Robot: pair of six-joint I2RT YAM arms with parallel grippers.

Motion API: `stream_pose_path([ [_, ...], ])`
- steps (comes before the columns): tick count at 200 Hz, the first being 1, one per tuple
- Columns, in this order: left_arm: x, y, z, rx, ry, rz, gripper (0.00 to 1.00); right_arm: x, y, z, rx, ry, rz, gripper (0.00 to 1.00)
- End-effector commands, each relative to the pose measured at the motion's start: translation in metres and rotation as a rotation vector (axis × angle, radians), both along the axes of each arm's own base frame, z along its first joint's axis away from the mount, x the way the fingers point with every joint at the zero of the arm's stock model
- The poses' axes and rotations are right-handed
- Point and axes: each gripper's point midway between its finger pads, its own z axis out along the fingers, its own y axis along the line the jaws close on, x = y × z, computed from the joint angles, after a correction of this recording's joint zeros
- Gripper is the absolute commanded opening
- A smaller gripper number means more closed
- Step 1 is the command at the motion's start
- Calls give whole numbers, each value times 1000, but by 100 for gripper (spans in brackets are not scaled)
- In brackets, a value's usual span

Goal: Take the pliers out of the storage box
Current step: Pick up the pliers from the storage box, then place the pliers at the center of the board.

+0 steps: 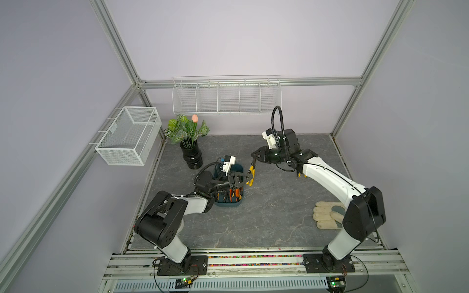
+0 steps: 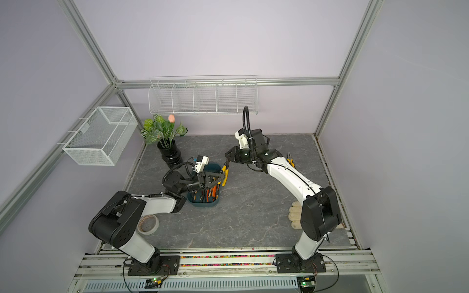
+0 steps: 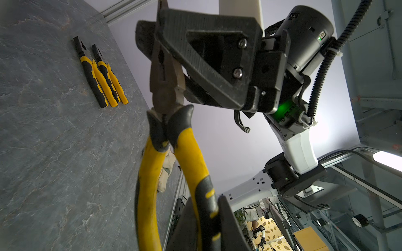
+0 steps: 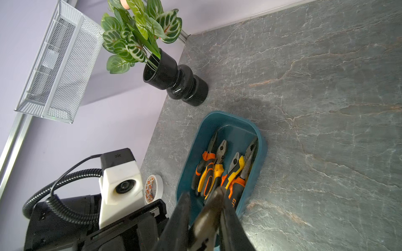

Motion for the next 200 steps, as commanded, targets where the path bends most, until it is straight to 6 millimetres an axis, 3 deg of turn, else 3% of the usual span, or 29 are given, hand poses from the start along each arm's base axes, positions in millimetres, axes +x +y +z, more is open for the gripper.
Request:
stream_pose_path([
  [1, -2, 1, 28, -52, -60, -12, 0, -4, 0, 6, -17, -57, 33, 8],
  [11, -2, 1, 28, -52, -62, -12, 0, -6, 0, 7, -8, -54, 34, 13],
  [28, -3, 1, 28, -53, -64, -12, 0, -9, 1, 7, 3, -45, 40, 31],
  [45, -3, 2, 29, -52, -66, -11, 0, -13, 2, 4, 8, -18, 51, 35],
  [128, -3, 2, 29, -47, -68, -11, 0, -32, -9, -9, 21, 41, 27, 35],
  [200, -2, 2, 29, -41, -75, -6, 0, -37, -11, -11, 24, 73, 15, 31],
])
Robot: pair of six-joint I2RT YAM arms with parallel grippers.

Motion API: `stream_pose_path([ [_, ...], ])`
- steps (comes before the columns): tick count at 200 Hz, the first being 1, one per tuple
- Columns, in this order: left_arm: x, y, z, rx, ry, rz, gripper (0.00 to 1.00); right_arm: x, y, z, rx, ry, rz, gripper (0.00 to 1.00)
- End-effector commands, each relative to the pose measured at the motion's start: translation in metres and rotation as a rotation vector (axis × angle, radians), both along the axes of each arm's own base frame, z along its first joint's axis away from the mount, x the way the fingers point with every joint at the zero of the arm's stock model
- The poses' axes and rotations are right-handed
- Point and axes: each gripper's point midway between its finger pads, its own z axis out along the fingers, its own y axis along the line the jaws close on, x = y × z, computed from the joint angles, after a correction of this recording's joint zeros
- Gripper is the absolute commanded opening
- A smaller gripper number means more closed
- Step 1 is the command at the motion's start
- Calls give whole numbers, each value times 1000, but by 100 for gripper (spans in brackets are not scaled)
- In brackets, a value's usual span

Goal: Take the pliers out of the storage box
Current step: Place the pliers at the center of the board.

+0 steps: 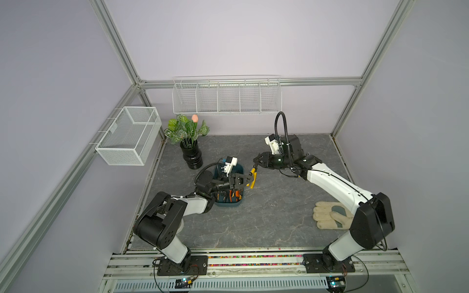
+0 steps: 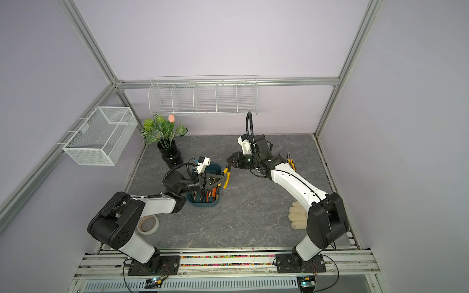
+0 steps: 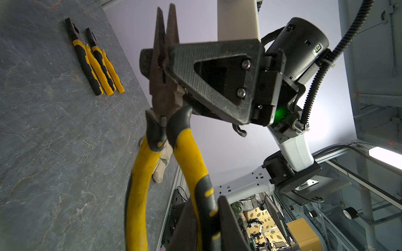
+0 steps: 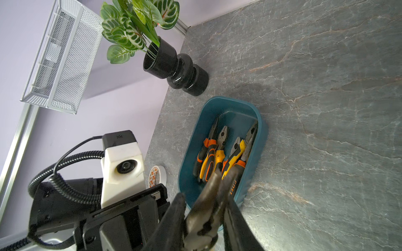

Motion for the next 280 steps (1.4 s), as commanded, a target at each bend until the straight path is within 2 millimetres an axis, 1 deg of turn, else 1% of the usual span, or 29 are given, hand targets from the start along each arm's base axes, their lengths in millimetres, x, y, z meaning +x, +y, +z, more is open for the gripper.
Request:
stream_pose_path([
  [1, 6, 4, 31, -58, -93, 36, 0, -12, -1, -2, 5, 39, 12, 31],
  [22, 7, 4, 31, -59, -92, 38, 0, -14, 2, -4, 29, 64, 12, 30],
  [61, 7, 3, 31, -56, -91, 38, 0, -15, 2, -9, 64, 108, -16, 14],
  [80, 8, 3, 30, -52, -87, 34, 0, -14, -2, -11, 30, 102, -27, 8],
  [87, 8, 3, 30, -52, -85, 34, 6, -13, -5, -11, 7, 95, -36, 7],
  [102, 8, 3, 30, -50, -88, 35, 15, -12, -11, -11, -38, 78, -48, 6],
  [112, 8, 3, 30, -46, -89, 37, 26, -12, -14, -9, -54, 69, -55, 6],
  [120, 8, 3, 29, -39, -89, 39, 33, -12, -16, -8, -61, 64, -58, 6],
  [136, 8, 3, 29, -27, -91, 46, 55, -11, -17, -7, -75, 56, -58, 6],
  [140, 9, 3, 29, -24, -91, 49, 59, -11, -17, -7, -77, 55, -58, 6],
  [146, 9, 3, 29, -21, -94, 52, 62, -10, -18, -6, -84, 51, -61, 7],
  [166, 7, 4, 31, -11, -104, 55, 68, -9, -22, -6, -108, 36, -74, 6],
  [180, 7, 4, 31, 0, -108, 56, 69, -7, -29, -7, -150, 24, -86, 6],
  [191, 6, 4, 30, 21, -110, 56, 69, -5, -36, -4, -191, 0, -98, 7],
  [202, 6, 5, 27, 54, -100, 58, 69, -2, -46, -3, -247, -15, -112, 7],
  [222, 4, 7, 24, 115, -146, 74, 69, 4, -69, -4, -375, -39, -136, 6],
  [241, 2, 9, 25, 140, -164, 83, 69, 12, -88, -14, -463, -17, -149, 6],
  [265, 1, 10, 24, 145, -161, 83, 68, 20, -106, -27, -465, 30, -167, 6],
  [280, 1, 10, 21, 149, -153, 81, 68, 22, -115, -37, -497, 52, -172, 7],
])
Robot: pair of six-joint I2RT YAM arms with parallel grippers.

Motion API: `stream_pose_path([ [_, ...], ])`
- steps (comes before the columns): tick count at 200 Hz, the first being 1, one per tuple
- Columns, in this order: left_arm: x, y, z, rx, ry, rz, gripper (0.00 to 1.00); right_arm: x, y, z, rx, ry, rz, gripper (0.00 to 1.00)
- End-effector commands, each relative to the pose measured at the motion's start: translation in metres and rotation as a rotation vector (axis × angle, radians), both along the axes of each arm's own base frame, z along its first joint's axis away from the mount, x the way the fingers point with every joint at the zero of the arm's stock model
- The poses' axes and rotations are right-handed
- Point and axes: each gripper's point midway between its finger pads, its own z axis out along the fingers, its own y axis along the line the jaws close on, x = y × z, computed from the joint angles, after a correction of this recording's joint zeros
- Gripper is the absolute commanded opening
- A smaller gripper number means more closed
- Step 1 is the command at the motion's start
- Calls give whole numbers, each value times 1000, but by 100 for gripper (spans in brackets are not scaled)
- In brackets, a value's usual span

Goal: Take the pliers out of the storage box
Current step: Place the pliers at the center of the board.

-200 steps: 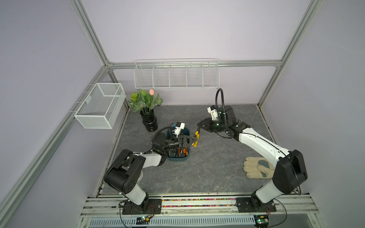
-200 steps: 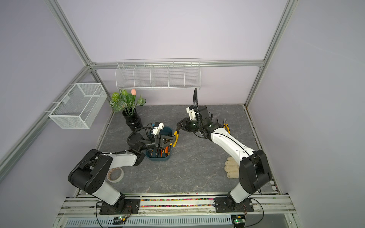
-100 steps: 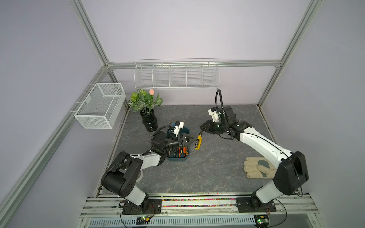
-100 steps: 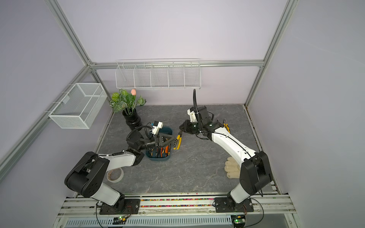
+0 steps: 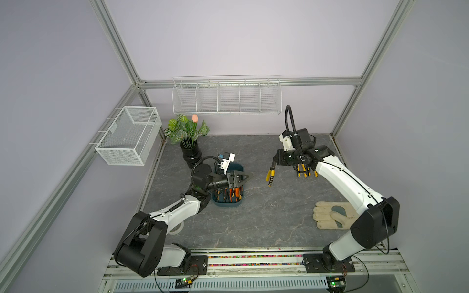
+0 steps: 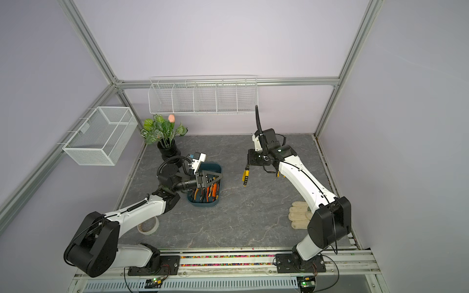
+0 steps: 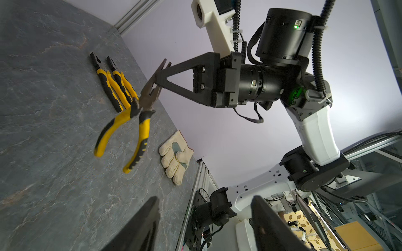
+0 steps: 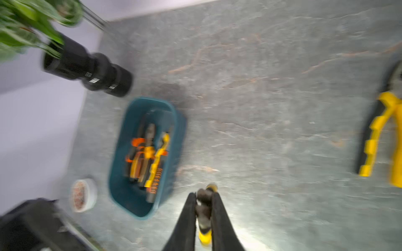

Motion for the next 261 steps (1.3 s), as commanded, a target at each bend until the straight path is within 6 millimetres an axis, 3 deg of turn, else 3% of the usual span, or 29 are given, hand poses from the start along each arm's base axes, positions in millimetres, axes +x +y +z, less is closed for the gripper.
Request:
stream_pose_path([
  [1, 3, 0, -3, 27, -5, 5, 68, 1, -19, -25, -86, 61, 3, 6],
  [32, 4, 0, -6, 31, 0, 8, 67, 1, -27, -40, -135, 92, 11, 6],
  [99, 6, 0, -14, 41, 16, 14, 67, 8, -12, -66, -37, 140, 61, 7],
  [159, 5, 0, -16, 40, 14, 15, 66, 44, 8, -87, 219, 223, 288, 7],
  [186, 5, -1, -15, 35, 14, 12, 65, 67, 2, -113, 125, 260, 297, 6],
  [229, 2, -1, -17, 36, 15, 8, 65, 108, -16, -139, -9, 293, 238, 10],
  [261, 0, -1, -18, 36, 15, 7, 65, 116, -21, -166, -39, 381, 240, 12],
])
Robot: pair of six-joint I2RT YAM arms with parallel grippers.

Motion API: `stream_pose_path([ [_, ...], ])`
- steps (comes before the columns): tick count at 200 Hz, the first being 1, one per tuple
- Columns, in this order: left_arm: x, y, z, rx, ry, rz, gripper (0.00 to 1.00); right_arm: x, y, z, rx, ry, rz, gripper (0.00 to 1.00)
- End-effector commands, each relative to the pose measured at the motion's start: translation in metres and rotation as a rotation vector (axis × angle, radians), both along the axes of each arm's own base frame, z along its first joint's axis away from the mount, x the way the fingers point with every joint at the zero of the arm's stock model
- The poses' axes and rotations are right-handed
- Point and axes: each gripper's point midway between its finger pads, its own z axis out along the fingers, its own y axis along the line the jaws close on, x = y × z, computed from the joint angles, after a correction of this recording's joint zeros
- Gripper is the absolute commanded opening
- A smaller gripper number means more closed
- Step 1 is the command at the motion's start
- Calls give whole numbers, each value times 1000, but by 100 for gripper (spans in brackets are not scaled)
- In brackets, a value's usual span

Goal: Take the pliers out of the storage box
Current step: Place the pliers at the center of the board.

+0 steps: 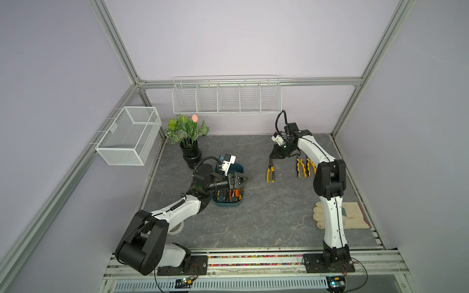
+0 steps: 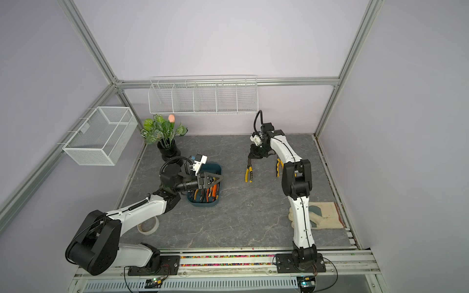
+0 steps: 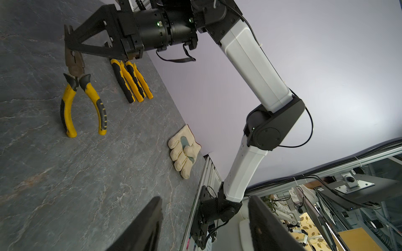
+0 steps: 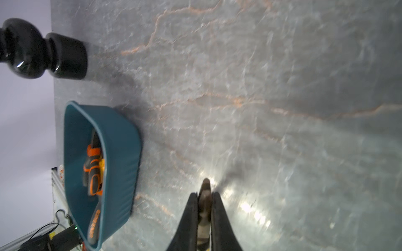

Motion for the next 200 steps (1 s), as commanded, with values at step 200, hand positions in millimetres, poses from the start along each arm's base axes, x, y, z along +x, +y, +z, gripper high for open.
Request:
stream_pose_path([
  [200, -17, -35, -27, 130, -10, -67, 67, 0, -46, -67, -320, 91, -49, 43],
])
